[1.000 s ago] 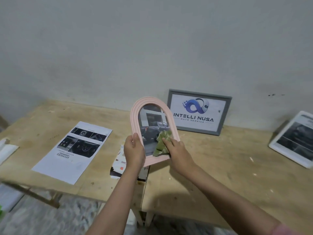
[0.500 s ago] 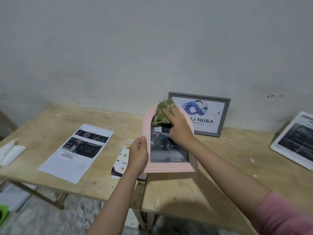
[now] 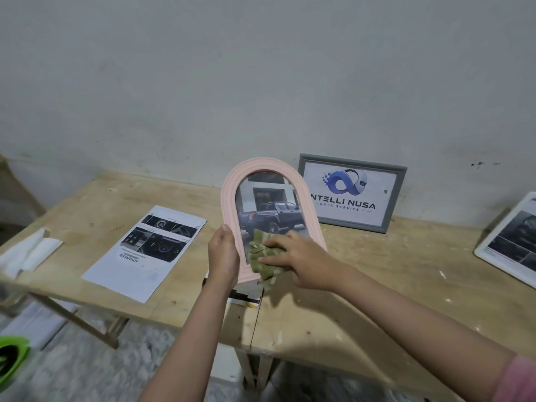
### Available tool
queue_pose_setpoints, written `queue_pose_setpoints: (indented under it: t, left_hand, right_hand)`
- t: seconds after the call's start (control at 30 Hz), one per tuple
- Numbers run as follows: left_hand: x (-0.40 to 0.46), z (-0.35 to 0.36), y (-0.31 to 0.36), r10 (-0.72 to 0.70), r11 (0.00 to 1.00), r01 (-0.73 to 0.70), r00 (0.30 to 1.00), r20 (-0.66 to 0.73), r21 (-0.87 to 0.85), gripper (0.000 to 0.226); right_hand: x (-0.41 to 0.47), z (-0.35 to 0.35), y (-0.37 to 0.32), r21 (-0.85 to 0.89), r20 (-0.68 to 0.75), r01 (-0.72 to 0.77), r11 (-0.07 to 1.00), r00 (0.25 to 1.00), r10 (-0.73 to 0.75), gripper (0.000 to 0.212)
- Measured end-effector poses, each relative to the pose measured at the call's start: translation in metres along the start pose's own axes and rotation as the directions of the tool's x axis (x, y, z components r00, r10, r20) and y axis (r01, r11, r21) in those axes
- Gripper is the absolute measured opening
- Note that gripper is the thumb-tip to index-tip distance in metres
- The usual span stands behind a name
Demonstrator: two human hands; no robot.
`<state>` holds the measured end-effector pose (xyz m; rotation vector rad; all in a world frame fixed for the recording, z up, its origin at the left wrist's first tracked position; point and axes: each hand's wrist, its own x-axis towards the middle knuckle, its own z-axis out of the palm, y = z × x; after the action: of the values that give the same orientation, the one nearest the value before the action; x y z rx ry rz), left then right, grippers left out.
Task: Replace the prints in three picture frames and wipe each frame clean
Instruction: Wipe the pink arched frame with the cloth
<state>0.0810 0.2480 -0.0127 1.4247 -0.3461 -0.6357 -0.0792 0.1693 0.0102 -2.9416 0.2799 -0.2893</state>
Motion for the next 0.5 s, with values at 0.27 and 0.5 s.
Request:
queue_pose_setpoints:
  t: [0.27,0.5]
  left_hand:
    - [-0.005,0.009,0.006,-0.176,0.966,0.204,0.969,0.173,-0.157,0.033]
    - [-0.009,0.009,0.002,-0.196,0.967,0.220,0.964,0.178,-0.126,0.037]
  right_hand:
    - [0.004,-0.004,-0.039,0.205,-0.074,-0.255,0.945,0.959,0.275,0.078]
    - [-0.008,0.046,-0.045,-0.159,-0.216,-0.144,0.977,0.970,0.108,0.073]
